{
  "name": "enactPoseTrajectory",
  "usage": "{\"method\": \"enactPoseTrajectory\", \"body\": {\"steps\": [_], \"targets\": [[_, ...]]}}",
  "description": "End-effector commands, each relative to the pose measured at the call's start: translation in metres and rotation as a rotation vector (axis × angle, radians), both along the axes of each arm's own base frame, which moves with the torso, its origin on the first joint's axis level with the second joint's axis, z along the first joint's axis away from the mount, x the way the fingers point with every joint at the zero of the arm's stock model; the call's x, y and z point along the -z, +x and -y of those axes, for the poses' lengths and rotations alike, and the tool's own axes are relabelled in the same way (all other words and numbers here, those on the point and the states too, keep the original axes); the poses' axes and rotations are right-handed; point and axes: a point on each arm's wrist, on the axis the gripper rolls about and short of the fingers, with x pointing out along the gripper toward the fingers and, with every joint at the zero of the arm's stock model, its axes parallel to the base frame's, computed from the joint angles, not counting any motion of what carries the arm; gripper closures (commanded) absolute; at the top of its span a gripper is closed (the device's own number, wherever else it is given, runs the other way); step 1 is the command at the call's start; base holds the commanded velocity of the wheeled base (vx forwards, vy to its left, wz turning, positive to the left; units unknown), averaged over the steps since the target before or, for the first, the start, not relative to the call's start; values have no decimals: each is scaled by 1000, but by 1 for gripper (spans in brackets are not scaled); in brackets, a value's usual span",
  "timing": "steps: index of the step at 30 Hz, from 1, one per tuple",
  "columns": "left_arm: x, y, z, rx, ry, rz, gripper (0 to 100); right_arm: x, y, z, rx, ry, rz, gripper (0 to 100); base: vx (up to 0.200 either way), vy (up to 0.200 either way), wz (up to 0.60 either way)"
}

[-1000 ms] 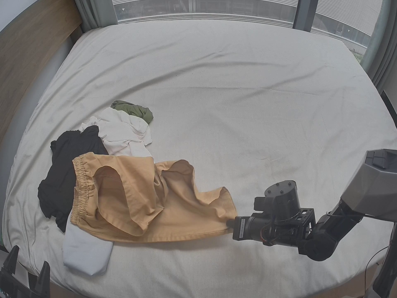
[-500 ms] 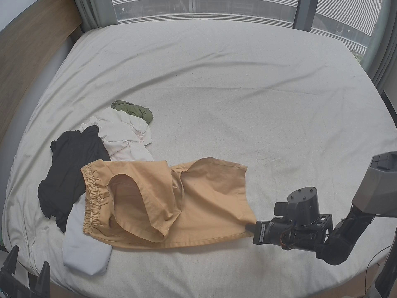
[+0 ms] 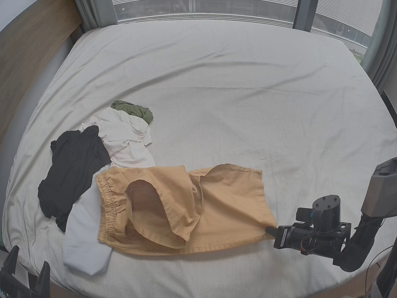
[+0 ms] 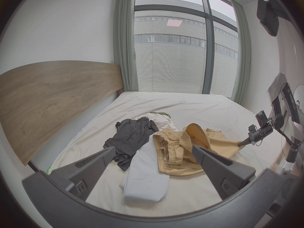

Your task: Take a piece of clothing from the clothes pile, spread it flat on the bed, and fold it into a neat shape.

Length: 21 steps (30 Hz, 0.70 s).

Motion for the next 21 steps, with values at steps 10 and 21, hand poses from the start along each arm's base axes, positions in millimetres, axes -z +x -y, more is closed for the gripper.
{"method": "enactPoseTrajectory", "body": {"steps": [10,21], "targets": [[5,0,0,-1,0,-1,0,6,-22,27,47,-35,-38,100,0,0,0],[5,0,0,-1,0,-1,0,7,-25,45,114,-65,-54,100,0,0,0]]}}
